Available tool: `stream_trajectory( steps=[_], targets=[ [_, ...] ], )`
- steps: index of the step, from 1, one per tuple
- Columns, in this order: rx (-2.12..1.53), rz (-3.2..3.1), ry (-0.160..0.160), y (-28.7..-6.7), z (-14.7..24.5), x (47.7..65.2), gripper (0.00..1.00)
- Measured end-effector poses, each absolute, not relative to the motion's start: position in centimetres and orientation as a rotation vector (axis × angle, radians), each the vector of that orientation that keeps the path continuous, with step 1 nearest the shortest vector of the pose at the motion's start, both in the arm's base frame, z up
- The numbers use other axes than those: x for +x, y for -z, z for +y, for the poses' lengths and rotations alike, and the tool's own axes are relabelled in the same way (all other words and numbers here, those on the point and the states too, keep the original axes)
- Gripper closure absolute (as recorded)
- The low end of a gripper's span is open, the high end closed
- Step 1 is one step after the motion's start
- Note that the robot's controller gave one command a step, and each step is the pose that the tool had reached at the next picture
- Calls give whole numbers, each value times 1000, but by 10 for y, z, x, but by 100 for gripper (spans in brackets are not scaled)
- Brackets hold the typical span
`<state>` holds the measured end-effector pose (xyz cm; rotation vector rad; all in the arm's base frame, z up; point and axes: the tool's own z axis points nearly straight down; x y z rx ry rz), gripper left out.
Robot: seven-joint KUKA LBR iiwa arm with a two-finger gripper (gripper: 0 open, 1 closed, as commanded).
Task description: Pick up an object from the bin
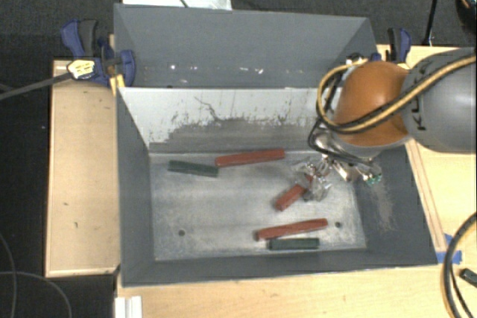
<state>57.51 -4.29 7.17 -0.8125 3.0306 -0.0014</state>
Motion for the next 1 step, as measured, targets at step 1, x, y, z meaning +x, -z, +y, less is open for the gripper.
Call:
stream_trajectory(
  steps=[1],
  targets=[
    [-1175, 2904, 7, -252, -75, 552, 100]
  ],
)
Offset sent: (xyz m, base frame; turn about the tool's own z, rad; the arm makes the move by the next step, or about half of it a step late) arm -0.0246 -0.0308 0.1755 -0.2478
